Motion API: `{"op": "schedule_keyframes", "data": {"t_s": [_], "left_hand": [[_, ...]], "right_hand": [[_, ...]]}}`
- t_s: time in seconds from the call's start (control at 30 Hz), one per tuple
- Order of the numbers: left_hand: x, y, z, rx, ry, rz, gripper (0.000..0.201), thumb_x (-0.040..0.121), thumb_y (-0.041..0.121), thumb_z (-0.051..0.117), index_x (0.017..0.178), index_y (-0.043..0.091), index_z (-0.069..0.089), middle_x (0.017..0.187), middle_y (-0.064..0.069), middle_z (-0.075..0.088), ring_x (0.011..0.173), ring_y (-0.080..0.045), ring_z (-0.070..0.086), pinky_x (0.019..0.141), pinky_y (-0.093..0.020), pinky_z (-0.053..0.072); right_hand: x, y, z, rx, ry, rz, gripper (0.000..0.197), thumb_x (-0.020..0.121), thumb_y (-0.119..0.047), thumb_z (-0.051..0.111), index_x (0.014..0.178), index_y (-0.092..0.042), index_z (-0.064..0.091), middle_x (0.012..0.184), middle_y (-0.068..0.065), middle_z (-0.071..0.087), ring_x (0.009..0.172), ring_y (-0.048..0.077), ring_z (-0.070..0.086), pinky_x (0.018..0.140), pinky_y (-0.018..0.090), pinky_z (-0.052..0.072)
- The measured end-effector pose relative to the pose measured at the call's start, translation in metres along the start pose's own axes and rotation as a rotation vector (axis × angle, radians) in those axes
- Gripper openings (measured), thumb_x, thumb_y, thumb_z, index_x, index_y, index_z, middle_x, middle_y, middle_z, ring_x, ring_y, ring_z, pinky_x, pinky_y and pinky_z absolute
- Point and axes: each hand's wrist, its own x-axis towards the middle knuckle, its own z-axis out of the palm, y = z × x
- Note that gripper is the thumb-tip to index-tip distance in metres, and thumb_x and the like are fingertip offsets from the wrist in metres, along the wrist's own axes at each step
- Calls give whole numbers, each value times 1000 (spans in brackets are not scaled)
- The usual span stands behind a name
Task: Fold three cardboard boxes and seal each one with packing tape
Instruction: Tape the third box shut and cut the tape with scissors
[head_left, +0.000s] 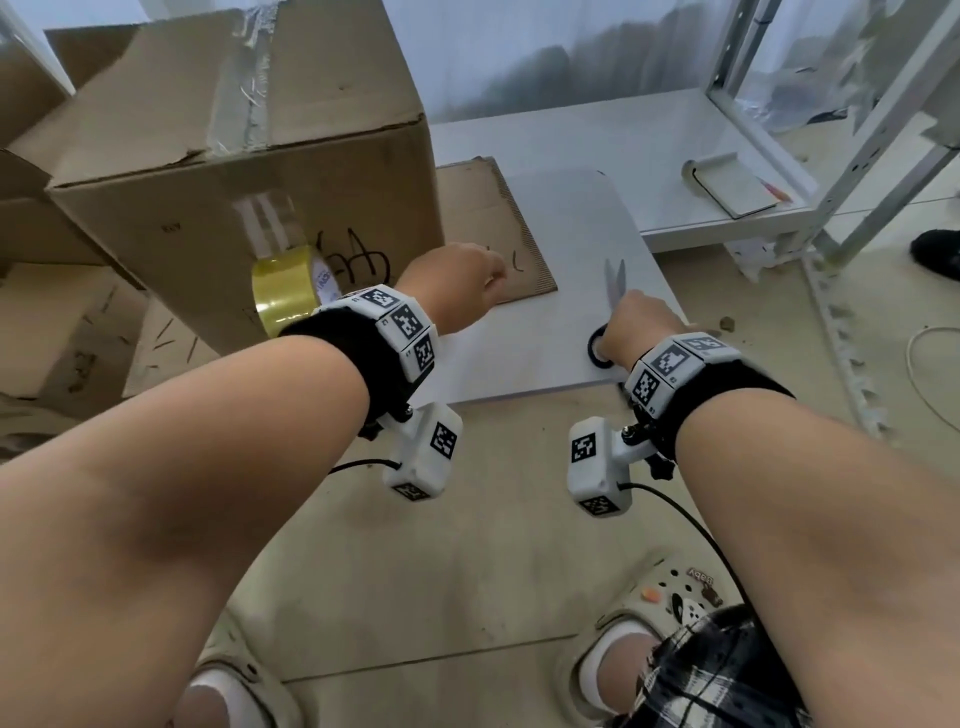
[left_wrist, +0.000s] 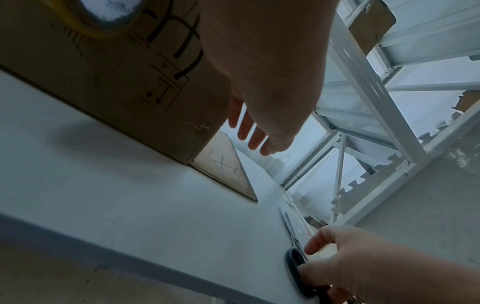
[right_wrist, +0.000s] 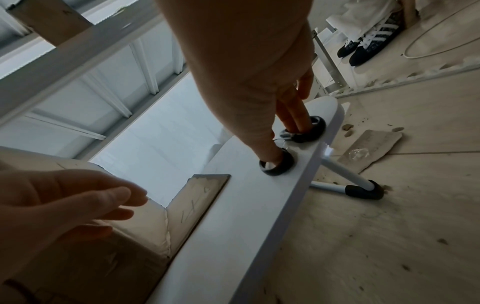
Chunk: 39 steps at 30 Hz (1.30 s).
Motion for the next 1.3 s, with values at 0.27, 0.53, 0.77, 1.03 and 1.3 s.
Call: {"op": "schedule_keyframes", "data": {"t_s": [0.27,0.53,0.77,1.03,1.3], "left_hand": [[-17,-4,-17,-52,108,-5,30,99,24,42,119,13,62,113,-5,65,99,-23,60,82,-33,48],[-71,-32,-85,6,453,37,28,97,23,45,115,14,64,110,-4,64,98,-23,59,79,-32,44],[-139,-105,-105,17,639,-361,51,91,30,60,137,19,42,124,-14,38,110,-30,48,95,-40,48],[-134,-160,-76,-294,414,-724,89,70,78,54,139,52,5,157,-11,4,135,-44,32,97,-60,44],[-125,-185,-90,-433,428,-650,79,80,58,64,143,40,20,156,-11,6,140,-40,20,109,-57,32]], "right_hand": [[-20,-39,-22,456,153,85,48,73,-25,65,114,-6,46,93,6,57,95,30,63,97,51,44],[-71,-110,-46,887,301,-447,41,77,-30,63,115,-28,48,103,-5,58,102,23,58,96,54,43],[-100,-161,-49,729,279,-589,61,60,-73,67,108,-41,49,107,-9,60,101,13,59,94,42,49],[-106,-192,-67,372,252,-746,59,73,-61,70,123,-35,52,115,-11,64,111,15,56,90,26,26],[-96,-197,-97,186,-41,-723,51,61,-63,78,101,-36,59,91,-11,60,96,19,57,90,36,43]]}}
